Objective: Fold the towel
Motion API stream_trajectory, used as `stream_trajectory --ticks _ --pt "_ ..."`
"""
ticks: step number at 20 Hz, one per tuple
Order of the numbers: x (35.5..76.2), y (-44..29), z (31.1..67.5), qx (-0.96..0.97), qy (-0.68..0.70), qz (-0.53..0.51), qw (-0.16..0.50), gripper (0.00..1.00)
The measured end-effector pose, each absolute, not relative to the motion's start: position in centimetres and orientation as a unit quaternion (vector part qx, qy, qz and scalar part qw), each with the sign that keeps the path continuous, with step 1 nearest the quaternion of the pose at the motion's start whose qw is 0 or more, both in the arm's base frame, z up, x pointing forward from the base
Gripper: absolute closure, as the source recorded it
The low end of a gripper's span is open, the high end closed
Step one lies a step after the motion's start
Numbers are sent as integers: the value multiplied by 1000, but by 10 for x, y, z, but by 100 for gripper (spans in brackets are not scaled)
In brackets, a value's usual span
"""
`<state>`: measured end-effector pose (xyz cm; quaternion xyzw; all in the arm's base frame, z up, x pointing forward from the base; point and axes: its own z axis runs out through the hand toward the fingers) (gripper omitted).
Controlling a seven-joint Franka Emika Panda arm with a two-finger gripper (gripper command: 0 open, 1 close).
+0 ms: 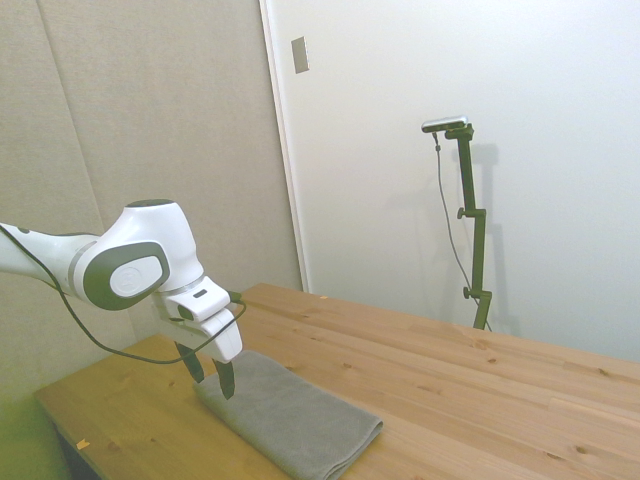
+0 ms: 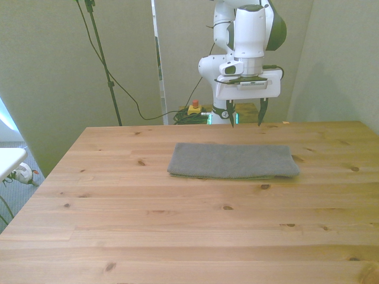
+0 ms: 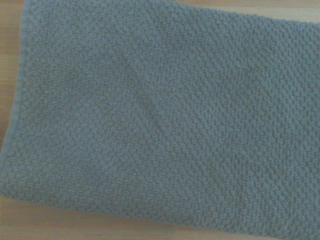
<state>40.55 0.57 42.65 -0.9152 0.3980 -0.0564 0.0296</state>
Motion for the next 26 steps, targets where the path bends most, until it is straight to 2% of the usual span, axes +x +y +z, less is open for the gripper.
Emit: stream_trajectory --ticks 4,7,14,19,26 --pt "412 11 433 -913 402 -62 34 0" --pt "437 41 444 -901 426 -85 26 0" --pt "489 133 438 -870 471 -121 -82 0" --pt "515 179 408 -859 465 -135 -166 0" --pt "523 225 373 -860 442 -149 -208 0"
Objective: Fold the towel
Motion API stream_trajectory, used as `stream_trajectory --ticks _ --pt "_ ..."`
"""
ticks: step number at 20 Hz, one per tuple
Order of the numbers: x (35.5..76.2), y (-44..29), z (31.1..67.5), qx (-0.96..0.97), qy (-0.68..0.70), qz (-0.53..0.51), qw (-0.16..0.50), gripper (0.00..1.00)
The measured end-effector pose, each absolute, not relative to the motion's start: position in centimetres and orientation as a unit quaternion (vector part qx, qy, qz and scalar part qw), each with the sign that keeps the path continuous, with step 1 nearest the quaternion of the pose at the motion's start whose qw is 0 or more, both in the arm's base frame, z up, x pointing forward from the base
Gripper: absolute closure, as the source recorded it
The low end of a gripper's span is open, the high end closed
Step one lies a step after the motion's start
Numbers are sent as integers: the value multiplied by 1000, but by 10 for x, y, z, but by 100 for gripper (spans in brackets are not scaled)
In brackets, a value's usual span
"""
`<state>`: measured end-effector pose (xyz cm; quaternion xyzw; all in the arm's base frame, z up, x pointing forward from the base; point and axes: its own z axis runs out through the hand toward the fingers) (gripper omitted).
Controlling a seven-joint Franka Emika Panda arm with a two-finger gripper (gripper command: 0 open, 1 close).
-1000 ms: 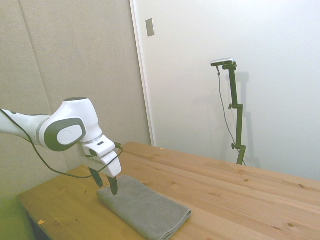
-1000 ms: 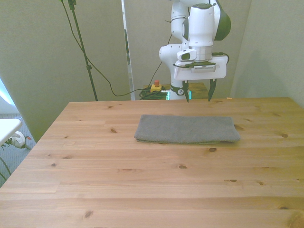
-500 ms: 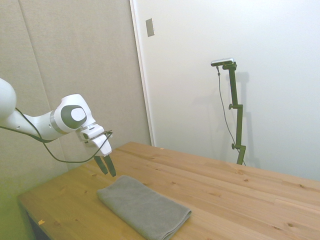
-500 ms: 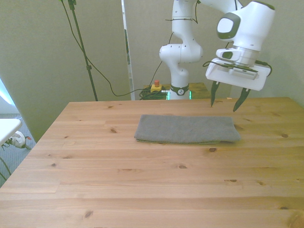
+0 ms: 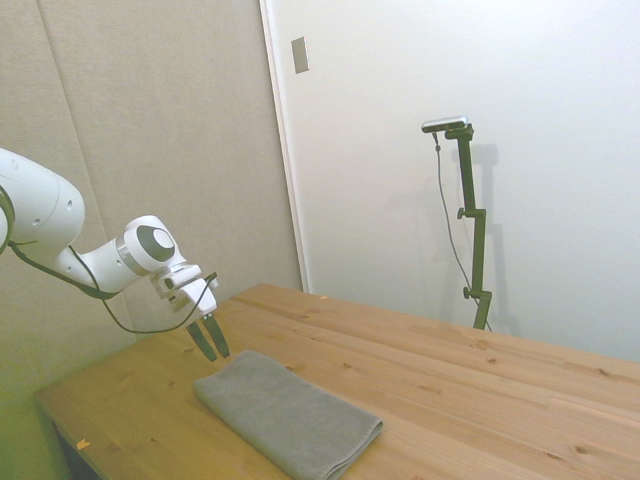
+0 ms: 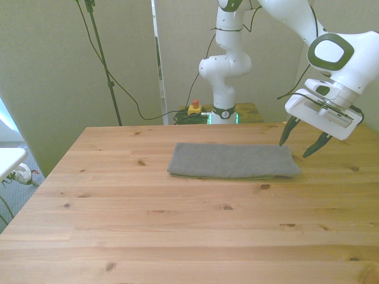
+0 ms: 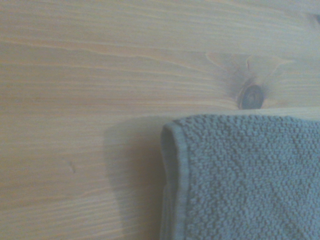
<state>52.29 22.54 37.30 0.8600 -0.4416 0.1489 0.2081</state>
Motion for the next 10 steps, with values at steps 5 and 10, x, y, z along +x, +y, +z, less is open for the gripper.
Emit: stream_trajectory --ticks 5,10 --pt "515 239 352 859 -430 151 234 0" --pt "516 222 339 850 -425 161 265 0"
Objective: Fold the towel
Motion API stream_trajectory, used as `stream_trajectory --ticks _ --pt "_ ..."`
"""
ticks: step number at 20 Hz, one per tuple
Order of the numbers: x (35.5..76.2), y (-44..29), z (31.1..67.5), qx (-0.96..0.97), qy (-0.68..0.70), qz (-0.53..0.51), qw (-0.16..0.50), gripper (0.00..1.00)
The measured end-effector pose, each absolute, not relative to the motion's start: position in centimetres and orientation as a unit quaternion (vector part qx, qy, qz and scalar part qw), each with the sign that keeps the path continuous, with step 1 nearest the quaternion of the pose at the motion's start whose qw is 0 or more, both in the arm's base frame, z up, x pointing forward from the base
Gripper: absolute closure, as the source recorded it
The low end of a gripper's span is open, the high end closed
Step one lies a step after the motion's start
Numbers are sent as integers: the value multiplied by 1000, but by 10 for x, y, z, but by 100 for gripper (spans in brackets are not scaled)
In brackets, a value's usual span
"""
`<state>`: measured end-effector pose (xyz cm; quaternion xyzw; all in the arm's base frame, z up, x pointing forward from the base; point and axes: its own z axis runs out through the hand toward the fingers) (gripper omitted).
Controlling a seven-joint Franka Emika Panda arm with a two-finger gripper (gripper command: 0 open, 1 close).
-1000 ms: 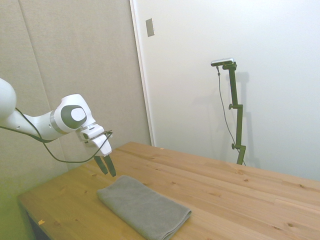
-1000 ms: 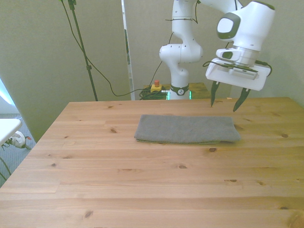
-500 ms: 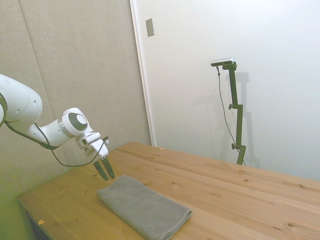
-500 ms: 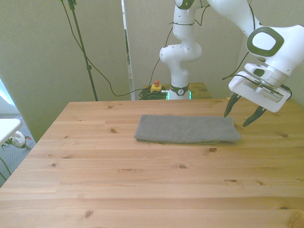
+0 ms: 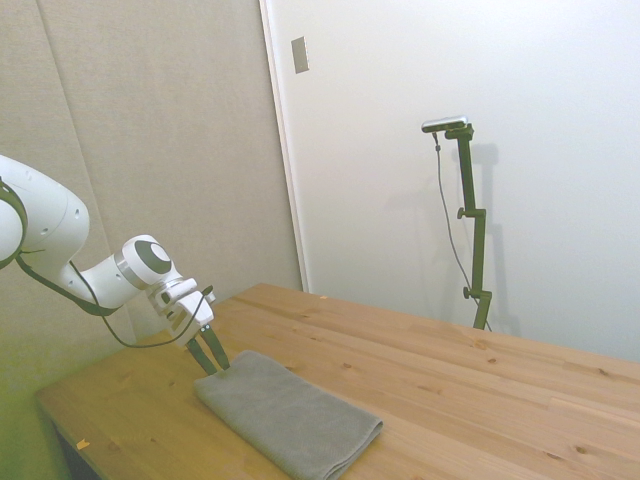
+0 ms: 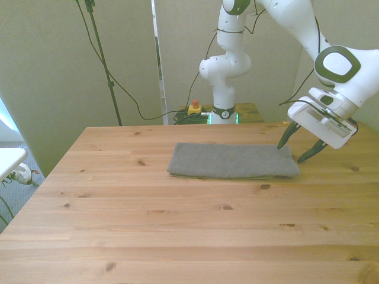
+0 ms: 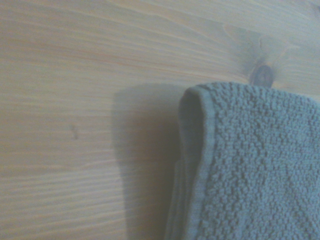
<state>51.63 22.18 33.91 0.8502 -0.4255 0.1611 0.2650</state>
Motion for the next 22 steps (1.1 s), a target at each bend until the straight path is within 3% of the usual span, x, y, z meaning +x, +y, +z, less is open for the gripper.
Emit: stream_trajectory --ticks 5,6,22 --pt "518 203 336 842 -434 160 276 0" --pt "519 198 336 840 -438 159 279 100" --pt "520 186 331 841 -442 159 270 100"
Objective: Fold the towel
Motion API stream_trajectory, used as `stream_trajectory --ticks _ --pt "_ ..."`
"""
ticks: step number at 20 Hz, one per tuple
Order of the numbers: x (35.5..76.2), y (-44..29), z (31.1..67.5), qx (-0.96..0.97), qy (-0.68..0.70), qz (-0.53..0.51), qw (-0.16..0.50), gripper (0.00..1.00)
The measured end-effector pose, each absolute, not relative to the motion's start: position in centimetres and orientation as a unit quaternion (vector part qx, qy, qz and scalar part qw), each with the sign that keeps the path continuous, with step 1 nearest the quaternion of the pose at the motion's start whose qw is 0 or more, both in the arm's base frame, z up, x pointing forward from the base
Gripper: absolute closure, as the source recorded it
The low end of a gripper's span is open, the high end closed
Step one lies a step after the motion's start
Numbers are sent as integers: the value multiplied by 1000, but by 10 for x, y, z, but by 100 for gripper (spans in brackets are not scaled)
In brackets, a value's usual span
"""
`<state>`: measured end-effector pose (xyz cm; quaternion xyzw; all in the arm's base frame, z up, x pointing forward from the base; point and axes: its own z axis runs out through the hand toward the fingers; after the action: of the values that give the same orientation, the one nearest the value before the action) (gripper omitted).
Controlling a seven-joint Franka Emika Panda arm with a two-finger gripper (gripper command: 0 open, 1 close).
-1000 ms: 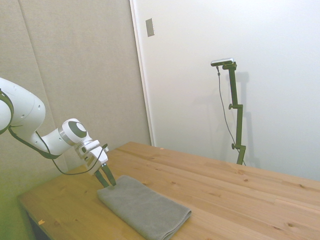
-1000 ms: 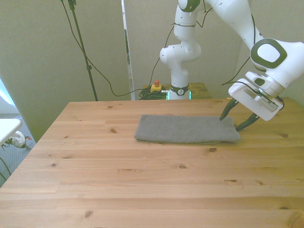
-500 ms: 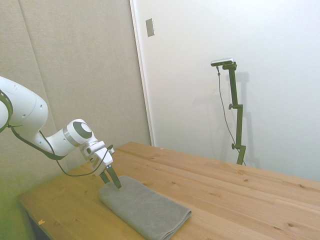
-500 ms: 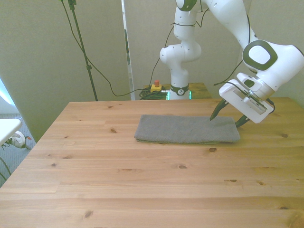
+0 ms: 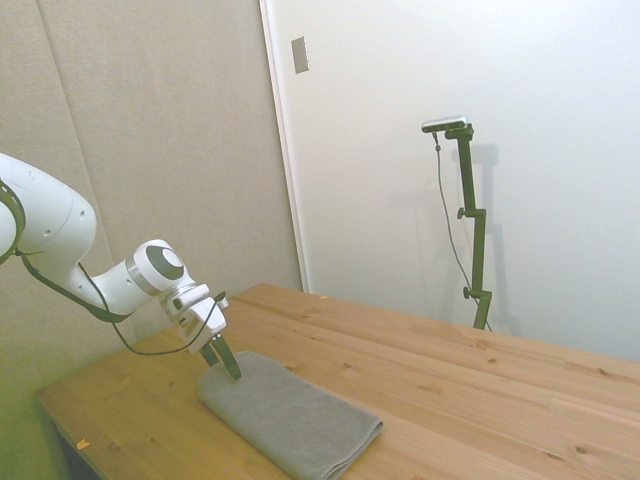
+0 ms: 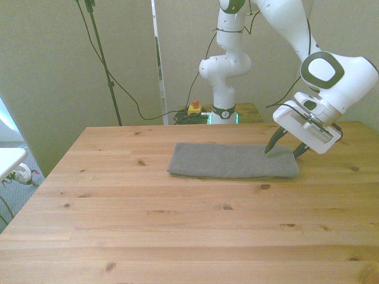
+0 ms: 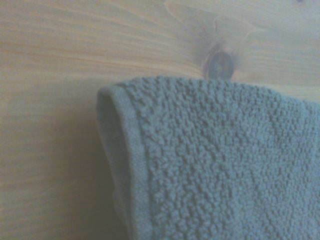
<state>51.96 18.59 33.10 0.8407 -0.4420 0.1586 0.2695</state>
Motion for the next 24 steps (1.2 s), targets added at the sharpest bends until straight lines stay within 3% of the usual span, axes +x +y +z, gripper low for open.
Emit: stream_trajectory --ticks 13,24 --pt "519 184 329 844 -442 160 259 100" --pt "490 143 424 831 -480 190 205 100"
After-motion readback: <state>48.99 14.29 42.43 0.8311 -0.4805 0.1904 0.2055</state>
